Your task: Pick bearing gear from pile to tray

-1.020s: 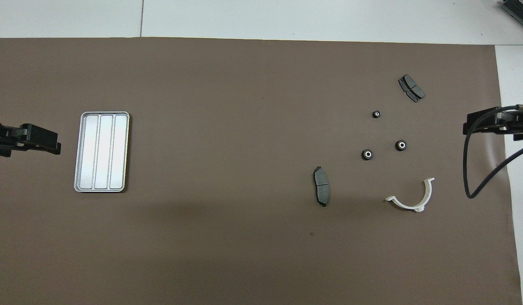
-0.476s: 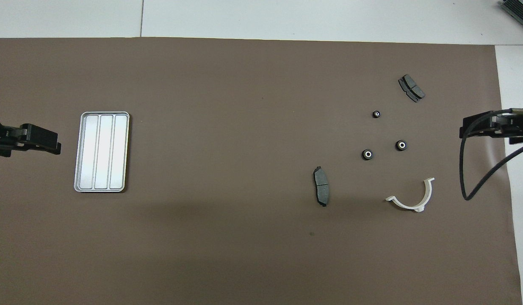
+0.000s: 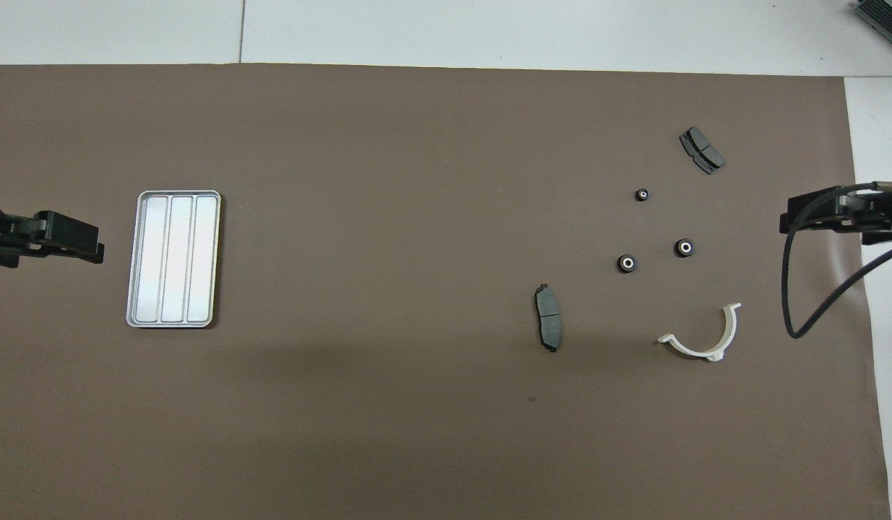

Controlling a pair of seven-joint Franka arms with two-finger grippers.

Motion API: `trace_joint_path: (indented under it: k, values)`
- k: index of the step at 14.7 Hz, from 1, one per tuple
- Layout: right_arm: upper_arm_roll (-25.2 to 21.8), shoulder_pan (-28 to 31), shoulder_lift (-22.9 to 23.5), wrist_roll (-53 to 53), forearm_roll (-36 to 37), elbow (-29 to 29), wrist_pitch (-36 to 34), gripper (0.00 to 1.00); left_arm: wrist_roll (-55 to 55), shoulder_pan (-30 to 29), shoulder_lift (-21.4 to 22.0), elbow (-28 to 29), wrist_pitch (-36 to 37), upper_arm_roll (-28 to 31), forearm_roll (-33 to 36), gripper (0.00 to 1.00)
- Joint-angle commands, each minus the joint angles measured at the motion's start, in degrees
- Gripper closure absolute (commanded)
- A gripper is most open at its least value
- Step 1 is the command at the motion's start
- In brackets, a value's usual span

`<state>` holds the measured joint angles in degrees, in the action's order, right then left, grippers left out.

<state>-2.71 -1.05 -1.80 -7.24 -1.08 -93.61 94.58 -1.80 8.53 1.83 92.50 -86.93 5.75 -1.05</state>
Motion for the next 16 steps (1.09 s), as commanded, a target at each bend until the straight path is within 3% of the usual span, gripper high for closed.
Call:
trace_joint_path:
  k: [1,6,11,16]
  values:
    - [0.25,1.22,1.08,4.41,-1.38,-1.49,3.41,0.00,-0.49,-0.09,1.95,2.24,-0.87,-0.22,1.14,0.00]
    - [0.25,3.07,9.51,11.19,-1.46,-2.97,13.24,0.00,-0.49,0.00,1.95,2.24,-0.87,-0.22,1.14,0.00]
    - [0.17,2.72,12.78,14.79,-1.46,-16.67,32.74,0.00,-0.49,0.00,1.95,2.24,-0.87,-0.22,1.14,0.00]
    - [0.25,2.02,15.06,16.99,-1.46,-23.63,41.03,0.02,-0.49,0.00,1.95,2.24,-0.87,-0.22,1.14,0.00]
